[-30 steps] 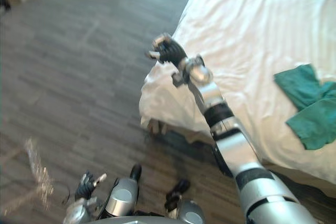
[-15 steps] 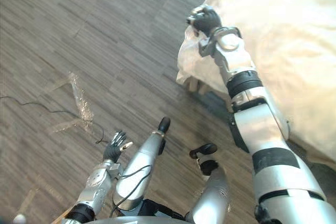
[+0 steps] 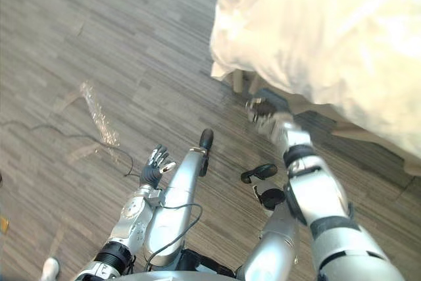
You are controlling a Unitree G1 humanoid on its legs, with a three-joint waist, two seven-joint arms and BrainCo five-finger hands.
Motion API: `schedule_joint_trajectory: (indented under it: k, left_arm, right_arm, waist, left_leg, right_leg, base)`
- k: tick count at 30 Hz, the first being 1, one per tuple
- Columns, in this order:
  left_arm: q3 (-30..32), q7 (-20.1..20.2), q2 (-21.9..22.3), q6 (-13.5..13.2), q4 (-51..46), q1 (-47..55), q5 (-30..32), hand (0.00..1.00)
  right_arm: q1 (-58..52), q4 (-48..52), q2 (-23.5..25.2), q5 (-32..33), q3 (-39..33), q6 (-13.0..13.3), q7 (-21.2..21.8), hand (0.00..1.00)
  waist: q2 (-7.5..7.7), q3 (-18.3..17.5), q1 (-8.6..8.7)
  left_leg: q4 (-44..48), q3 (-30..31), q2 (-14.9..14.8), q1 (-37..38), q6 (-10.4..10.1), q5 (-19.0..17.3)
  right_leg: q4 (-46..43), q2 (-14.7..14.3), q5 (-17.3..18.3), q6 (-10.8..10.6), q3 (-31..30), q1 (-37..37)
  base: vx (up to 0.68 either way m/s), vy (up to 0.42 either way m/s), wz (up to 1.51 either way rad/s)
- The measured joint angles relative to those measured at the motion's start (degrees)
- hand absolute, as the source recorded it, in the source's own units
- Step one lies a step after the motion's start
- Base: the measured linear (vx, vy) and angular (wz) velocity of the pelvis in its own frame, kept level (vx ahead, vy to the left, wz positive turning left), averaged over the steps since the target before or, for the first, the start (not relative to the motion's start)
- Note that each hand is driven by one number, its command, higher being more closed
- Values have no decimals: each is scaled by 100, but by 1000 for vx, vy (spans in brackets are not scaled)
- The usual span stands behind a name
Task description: Tidy the bed and pick cloth on bed and put in laundry
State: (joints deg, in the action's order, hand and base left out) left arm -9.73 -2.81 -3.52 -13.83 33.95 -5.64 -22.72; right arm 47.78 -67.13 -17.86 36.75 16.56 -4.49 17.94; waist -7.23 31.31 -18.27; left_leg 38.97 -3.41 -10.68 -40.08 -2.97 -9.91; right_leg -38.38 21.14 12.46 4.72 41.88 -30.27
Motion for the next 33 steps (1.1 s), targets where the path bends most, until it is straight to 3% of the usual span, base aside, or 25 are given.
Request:
schedule_joint_trajectory:
  k: [4, 6, 8, 11, 13, 19, 22, 25, 28, 29, 33]
  left_arm:
    - [-75, -7, -144, 119, 317, -8, 222, 0]
    - [-118, -8, -296, 162, 440, 69, 205, 0]
    - [-156, -10, -550, 176, 452, 168, 217, 0]
    - [-261, -5, -737, 216, 372, 326, 219, 0]
    - [-320, 5, -788, 249, 326, 390, 271, 0]
    - [-357, 161, -881, 417, 281, 470, 318, 0]
    - [-416, 280, -881, 448, 292, 407, 309, 0]
    - [-663, 297, -847, 452, 401, 196, 164, 0]
    - [-876, 283, -680, 381, 584, -89, 76, 0]
    - [-963, 282, -586, 348, 592, -169, 64, 0]
    - [-1080, 238, -386, 315, 731, -299, -127, 0]
  right_arm:
    - [-287, 783, 449, -79, 738, 476, 447, 100]
    - [-317, 1502, 765, -54, 1176, 649, 637, 100]
    - [-331, 2291, 1209, -37, 1651, 826, 916, 100]
    - [-325, 3038, 1494, -14, 1960, 922, 1113, 100]
    - [-281, 3218, 1508, 103, 1923, 1003, 1096, 100]
    - [633, 2976, 1143, 626, 214, 1188, 627, 100]
    - [1157, 2481, 670, 890, -340, 1231, 433, 100]
    - [1581, 1894, 49, 1067, -596, 1201, 228, 100]
    - [1670, 1324, -513, 1225, -700, 1129, 8, 100]
    - [1670, 1258, -730, 1311, -712, 1124, 1, 100]
    - [1762, 1423, -801, 1506, -713, 1176, 8, 100]
  waist:
    - [32, -2, 68]
    - [156, -19, 190]
    - [395, -64, 244]
    - [608, -122, 352]
    - [635, -126, 393]
    - [651, -137, 477]
    - [609, -133, 491]
    - [430, -124, 469]
    - [136, -95, 432]
    - [-29, -85, 439]
    - [-264, -169, 448]
  left_leg:
    - [-100, -261, -121, 731, -3, -173]
    - [-269, -323, -167, 1047, -16, -173]
    - [-532, -465, -238, 1472, -62, -141]
    - [-848, -578, -246, 1920, -89, -66]
    - [-948, -617, -238, 2108, -84, -42]
    - [-1194, -873, -98, 2309, 32, 66]
    - [-1283, -992, 4, 2241, 103, 130]
    - [-1286, -1074, 113, 1848, 190, 214]
    - [-1283, -1163, 233, 1426, 268, 336]
    - [-1267, -1172, 269, 1244, 291, 363]
    - [-1076, -1213, 281, 931, 276, 321]
  right_leg:
    - [174, -130, -22, -54, -213, 530]
    - [377, -249, -50, -90, -225, 814]
    - [668, -424, -112, -145, -311, 1112]
    - [1047, -561, -267, -205, -348, 1490]
    - [1213, -605, -344, -245, -348, 1684]
    - [1517, -562, -673, -329, -510, 1738]
    - [1508, -468, -728, -355, -625, 1548]
    - [1381, -321, -798, -326, -736, 1029]
    - [1247, -198, -885, -277, -836, 468]
    - [1185, -151, -914, -248, -871, 253]
    - [998, -108, -907, -215, -1051, -166]
  base:
    - [16, 29, -35]
    - [-9, -4, -21]
    - [8, -18, -27]
    - [28, 14, -16]
    - [32, 45, -6]
    - [-8, 79, -10]
    - [-45, 63, -11]
    - [-57, 59, -5]
    - [-31, 36, -1]
    - [-5, 34, 3]
    - [-1, 26, -12]
